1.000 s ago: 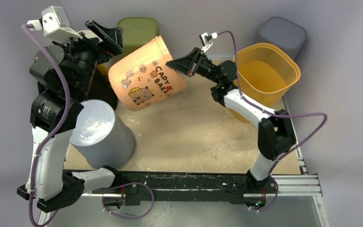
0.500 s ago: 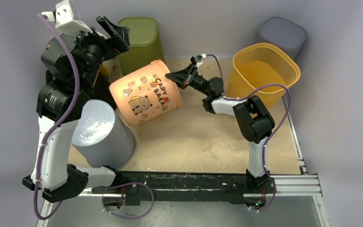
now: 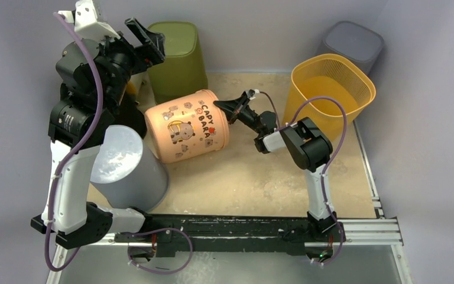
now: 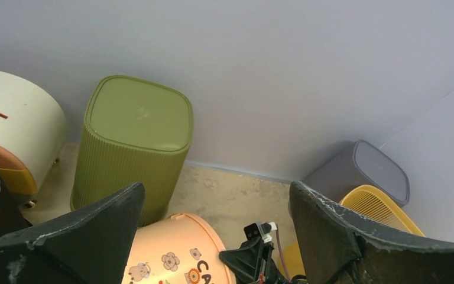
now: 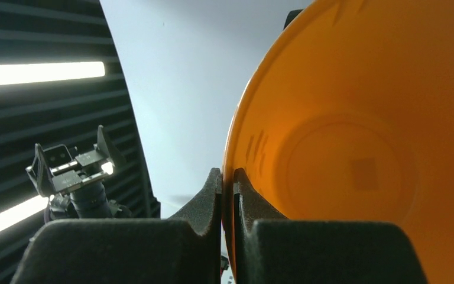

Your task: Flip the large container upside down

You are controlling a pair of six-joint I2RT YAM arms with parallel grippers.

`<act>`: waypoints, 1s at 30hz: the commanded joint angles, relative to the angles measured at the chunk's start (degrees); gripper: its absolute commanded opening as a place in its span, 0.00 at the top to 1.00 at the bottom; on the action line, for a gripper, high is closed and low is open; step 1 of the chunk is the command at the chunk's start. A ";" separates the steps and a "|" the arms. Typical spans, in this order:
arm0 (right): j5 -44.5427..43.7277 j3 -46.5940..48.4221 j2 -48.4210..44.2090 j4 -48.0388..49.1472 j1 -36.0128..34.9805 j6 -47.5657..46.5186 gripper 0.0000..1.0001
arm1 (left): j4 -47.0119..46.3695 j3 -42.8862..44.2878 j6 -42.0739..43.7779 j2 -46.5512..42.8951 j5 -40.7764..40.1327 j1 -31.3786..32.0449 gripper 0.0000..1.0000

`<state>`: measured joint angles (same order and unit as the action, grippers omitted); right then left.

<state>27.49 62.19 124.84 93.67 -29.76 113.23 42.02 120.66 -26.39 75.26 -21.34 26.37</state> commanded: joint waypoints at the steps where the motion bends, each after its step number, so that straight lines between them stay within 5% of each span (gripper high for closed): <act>1: 0.26 -2.96 2.71 23.08 1.98 1.00 1.00 | 0.17 3.09 0.04 0.29 0.59 -0.09 0.12; 12: 8.01 -4.10 6.75 23.64 10.89 0.50 0.95 | 1.82 3.75 -0.32 0.75 0.34 -0.09 0.11; 30: 13.44 2.48 13.15 18.55 11.10 -3.48 0.71 | 1.13 1.08 -1.62 1.98 0.95 -0.09 0.11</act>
<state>37.01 62.50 135.96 93.71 -18.70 114.69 44.71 121.95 -27.11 77.03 -21.21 26.37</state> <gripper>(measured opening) 0.244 0.889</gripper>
